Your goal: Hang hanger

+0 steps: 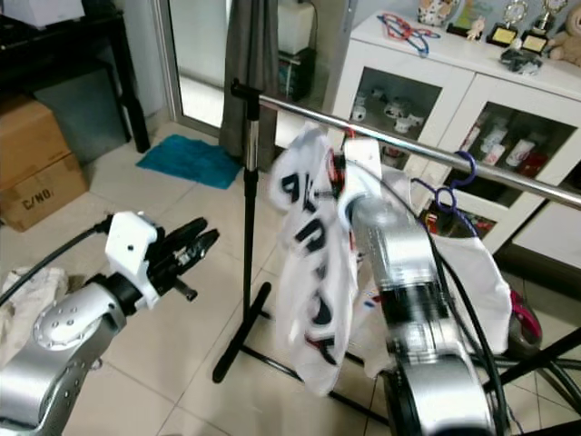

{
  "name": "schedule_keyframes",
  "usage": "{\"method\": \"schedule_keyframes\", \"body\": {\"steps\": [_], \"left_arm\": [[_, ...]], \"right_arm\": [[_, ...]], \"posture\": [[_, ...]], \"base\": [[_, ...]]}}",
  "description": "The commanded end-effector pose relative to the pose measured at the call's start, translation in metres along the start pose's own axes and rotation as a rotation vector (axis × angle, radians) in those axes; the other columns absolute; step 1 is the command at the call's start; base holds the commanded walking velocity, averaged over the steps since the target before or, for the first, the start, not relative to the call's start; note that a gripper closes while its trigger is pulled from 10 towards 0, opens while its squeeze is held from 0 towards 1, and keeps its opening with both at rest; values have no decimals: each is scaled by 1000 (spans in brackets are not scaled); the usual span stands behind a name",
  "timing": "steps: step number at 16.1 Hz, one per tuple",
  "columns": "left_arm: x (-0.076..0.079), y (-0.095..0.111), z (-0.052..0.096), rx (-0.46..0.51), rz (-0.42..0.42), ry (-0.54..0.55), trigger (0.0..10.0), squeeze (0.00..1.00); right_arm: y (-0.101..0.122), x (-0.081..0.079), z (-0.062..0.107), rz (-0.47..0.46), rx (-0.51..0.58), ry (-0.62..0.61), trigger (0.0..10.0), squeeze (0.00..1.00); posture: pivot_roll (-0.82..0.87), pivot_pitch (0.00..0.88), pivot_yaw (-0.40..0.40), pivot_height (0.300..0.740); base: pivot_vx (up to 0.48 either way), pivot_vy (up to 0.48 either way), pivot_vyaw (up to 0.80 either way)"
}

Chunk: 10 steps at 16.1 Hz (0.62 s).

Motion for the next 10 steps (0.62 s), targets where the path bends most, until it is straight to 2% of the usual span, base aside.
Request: {"method": "schedule_keyframes", "body": {"steps": [1, 3, 5, 6, 7, 10], "left_arm": [[4, 2, -2, 1, 3, -27, 10000, 0], [5, 0, -2, -11, -2, -40, 10000, 0], [5, 0, -1, -15, -3, -47, 10000, 0], [4, -1, -1, -20, -5, -53, 10000, 0], [4, -1, -1, -26, -6, -58, 10000, 0], [3, -4, 1, -46, -14, -77, 10000, 0]], "right_arm": [[10, 6, -2, -20, 39, -16, 10000, 0], [21, 4, -14, -31, 51, -29, 10000, 0], [21, 3, -19, -53, 35, -31, 10000, 0], [20, 2, -24, -142, 12, -20, 10000, 0], [21, 1, -27, -179, 0, -21, 10000, 0], [14, -1, -32, -169, -36, -39, 10000, 0]], "posture": [[130, 2, -86, 740], [133, 11, -85, 740], [136, 24, -84, 740], [142, 31, -83, 740], [146, 34, -84, 740], [153, 45, -83, 740]], "base": [[0, 0, 0], [0, 0, 0], [0, 0, 0], [0, 0, 0], [0, 0, 0], [0, 0, 0]]}}
Point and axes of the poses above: a point about 5 cm out from each wrist's last joint towards the gripper, its own z axis pointing back from the gripper into the wrist, its own y axis along the axis of the wrist's last joint, x = y × z, the point moved 5 cm from there along -z, pointing out of the wrist towards the gripper, and after that the axes turned 11 degrees about -z, right-handed, at the moved point
